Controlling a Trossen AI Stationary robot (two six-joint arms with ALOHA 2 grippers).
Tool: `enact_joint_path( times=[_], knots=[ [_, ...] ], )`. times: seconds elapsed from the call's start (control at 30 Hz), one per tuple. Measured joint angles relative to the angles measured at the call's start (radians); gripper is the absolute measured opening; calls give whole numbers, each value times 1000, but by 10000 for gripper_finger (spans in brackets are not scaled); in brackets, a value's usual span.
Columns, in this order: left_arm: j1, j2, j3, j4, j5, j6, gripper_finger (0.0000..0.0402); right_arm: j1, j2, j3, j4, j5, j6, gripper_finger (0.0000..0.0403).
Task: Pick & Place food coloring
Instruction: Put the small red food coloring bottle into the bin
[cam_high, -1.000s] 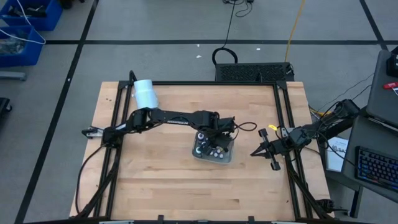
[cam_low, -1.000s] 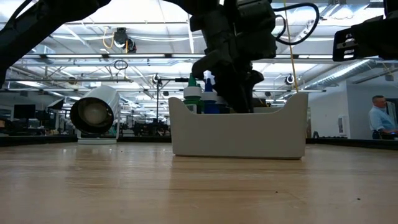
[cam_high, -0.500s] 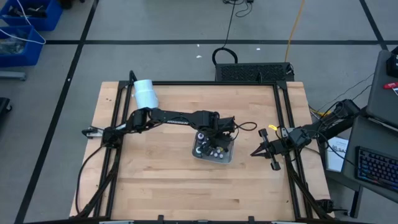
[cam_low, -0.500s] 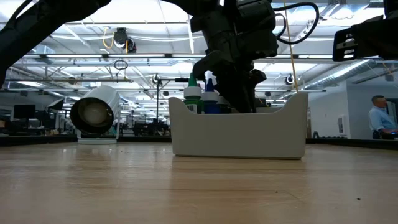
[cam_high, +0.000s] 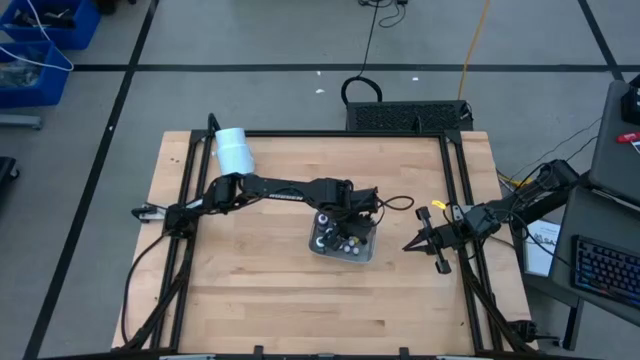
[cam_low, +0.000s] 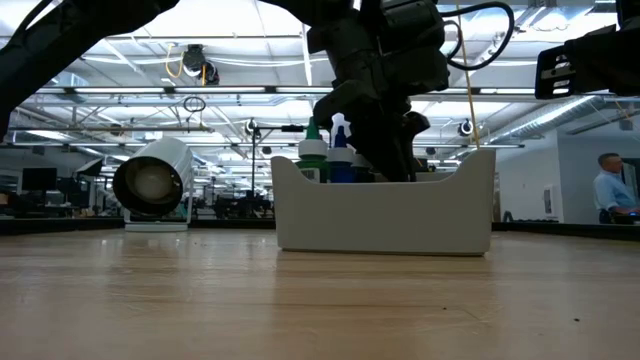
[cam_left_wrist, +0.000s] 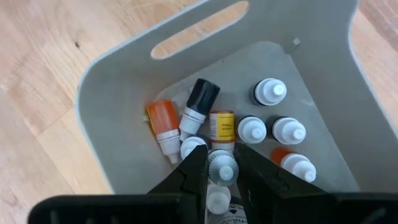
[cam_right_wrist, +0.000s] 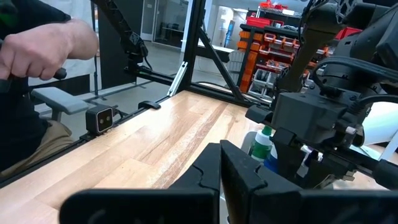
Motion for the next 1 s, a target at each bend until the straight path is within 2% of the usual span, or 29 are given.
enact_joint_path(
  times=[0.17,0.83,1.0],
  knots=[
    [0,-1,-15,5,29,-16,71,0,0,0,0,0,9,0],
    [0,8,-26,12,23,17,73,0,0,0,0,0,10,0],
    [0,8,-26,19,-1,9,102,0,0,0,0,0,10,0]
  ],
)
